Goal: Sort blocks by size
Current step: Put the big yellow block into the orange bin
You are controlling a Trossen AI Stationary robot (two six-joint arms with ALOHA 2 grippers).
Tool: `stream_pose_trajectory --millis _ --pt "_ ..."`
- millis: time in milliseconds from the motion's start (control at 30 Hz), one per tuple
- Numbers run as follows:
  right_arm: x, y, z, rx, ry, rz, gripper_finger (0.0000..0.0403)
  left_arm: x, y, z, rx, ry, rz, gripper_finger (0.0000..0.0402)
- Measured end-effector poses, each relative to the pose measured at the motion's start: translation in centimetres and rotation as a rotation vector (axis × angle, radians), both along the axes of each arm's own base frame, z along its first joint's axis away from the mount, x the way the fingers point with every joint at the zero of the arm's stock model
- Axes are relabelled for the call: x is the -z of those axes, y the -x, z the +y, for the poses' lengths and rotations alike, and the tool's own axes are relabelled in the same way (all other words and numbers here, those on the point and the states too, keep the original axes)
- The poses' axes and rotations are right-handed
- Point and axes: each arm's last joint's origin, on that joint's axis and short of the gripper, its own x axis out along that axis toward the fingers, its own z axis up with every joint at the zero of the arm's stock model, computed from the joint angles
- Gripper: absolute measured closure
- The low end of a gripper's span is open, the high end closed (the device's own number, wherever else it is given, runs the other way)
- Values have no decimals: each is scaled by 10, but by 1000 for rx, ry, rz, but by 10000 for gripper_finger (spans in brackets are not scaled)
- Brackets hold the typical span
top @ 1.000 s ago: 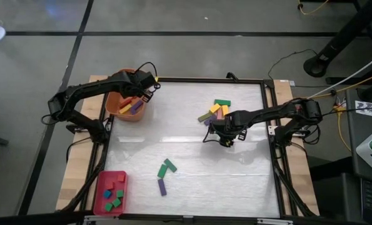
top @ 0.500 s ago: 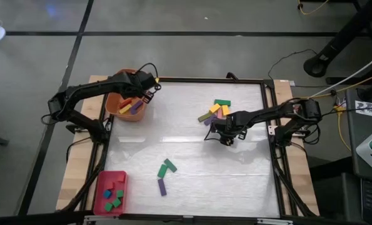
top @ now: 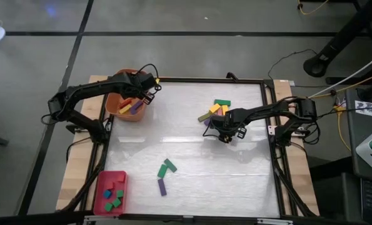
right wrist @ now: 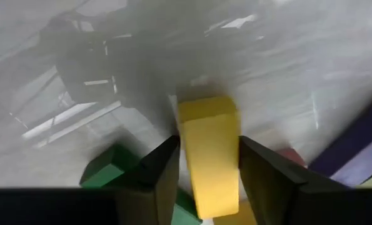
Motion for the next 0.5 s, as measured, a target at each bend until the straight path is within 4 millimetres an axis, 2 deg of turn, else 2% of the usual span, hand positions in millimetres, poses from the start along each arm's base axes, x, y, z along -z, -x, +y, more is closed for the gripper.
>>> stream_pose_trajectory --millis 167,333,500 --pt "-2 -2 0 60 -4 -17 302 0 -3 -3 -22 -12 -40 247" --pt "-13 -18 -2 99 -10 -119 305 -1 -14 -10 17 1 -126 247" --pt "-31 -43 -4 97 -2 -331 299 -2 -29 -22 109 83 -257 247"
